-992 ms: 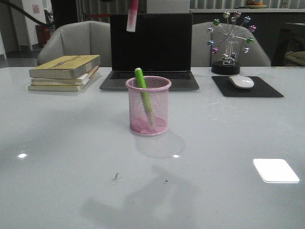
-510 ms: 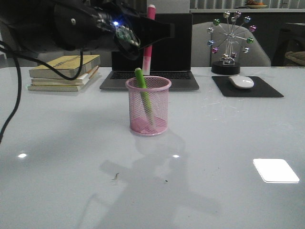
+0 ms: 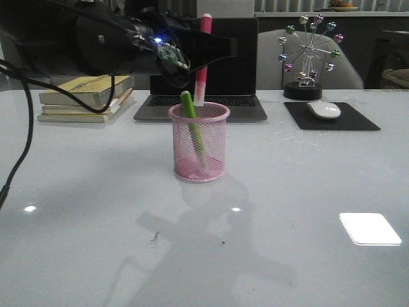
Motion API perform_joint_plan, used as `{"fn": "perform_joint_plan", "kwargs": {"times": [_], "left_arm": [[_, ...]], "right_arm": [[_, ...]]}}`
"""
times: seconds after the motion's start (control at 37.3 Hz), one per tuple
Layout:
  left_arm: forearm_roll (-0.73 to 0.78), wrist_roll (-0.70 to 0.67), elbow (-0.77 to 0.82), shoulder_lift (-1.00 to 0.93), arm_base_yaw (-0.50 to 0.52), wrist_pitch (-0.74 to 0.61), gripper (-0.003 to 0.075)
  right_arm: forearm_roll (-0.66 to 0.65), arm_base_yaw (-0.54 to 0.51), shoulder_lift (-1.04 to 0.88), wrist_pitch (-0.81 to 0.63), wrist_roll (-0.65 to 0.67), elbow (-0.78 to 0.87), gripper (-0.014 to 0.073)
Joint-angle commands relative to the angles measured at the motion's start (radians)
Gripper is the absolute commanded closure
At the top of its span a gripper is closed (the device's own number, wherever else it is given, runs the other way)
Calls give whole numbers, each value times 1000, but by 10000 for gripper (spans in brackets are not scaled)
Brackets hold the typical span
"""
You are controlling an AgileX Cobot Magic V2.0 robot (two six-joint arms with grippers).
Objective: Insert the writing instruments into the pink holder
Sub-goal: 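Lower the pink marker into the holder and open the left gripper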
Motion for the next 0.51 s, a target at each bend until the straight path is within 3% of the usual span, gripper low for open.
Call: {"fn": "perform_joint_plan", "kwargs": {"times": [0.0,0.13,0.32,0.48], "left_arm": [[6,-10,-29,-37,-7,-63,614],[29,-12,-29,-10,-9,-78,540],[29,-13,-29,5,-11,-98,372],[34,-13,-29,5,-11,-147,346]], "right_arm": [[-6,-4,-5,-69,-7,-27,212],[-6,-4,-5,-69,-7,-27,212],[-6,-4,-5,-69,-7,-27,212],[-6,-4,-5,-69,-7,-27,212]]}}
